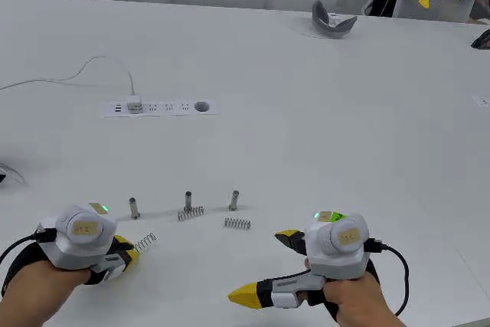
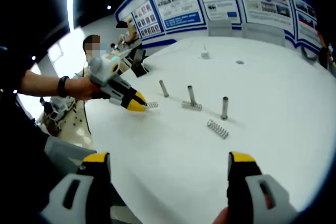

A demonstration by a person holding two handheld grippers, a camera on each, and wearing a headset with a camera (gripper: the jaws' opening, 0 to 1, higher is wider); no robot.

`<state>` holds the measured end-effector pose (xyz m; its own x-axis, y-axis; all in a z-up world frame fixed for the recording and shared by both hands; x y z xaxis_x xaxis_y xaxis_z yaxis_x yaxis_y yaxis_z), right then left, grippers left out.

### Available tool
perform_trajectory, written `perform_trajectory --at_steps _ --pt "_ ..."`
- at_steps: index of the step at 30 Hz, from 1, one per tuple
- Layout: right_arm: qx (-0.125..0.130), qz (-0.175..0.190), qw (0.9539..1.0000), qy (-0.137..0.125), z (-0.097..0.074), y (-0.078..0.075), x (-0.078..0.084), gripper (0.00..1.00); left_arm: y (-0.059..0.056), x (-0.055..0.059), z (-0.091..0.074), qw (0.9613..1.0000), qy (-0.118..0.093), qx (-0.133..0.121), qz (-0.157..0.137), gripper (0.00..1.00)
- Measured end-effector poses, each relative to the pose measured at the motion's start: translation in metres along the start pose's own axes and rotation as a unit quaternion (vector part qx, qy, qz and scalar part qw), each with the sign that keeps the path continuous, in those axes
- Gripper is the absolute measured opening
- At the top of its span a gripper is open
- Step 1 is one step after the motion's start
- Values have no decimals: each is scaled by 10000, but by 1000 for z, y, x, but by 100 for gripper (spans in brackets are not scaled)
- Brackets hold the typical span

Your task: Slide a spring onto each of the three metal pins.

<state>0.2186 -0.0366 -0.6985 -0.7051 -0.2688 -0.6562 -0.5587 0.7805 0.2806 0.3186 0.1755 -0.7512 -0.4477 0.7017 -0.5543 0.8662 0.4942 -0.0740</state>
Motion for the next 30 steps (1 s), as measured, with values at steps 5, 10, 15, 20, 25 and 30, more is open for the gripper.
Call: perform_trajectory --at_steps 5,10,15,20,25,30 --pt "-48 32 10000 -44 2 3 -2 94 -6 2 -10 9999 -105 24 -124 10" --pt "-101 20 9999 -40 5 6 -2 94 -11 7 -19 9997 -186 22 -156 10" --pt "-171 20 9998 -42 9 9 -3 94 -17 10 -29 9992 -305 19 -255 10" --pt "-244 4 9997 -7 14 13 -4 94 -26 12 -37 9990 -361 83 -260 10" --pt "-327 -19 9995 -18 18 19 -6 94 -36 11 -44 9988 -433 109 -202 10" --pt "-463 -38 9989 -70 22 25 -9 92 -45 5 -48 9985 -509 138 -113 10"
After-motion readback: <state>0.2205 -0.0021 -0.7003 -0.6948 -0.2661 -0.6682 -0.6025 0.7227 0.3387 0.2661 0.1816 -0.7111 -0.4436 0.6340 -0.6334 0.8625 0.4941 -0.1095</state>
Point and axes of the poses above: the centre of the closed fingertips' face, and the gripper's own axes: z roughly forward along the fingers, y roughly to its left, x roughly out of its underside, the point moved 4 cm from there along -z, roughly backward along the fingers, and after that the axes turned 7 degrees about y, right-handed, at the moved point
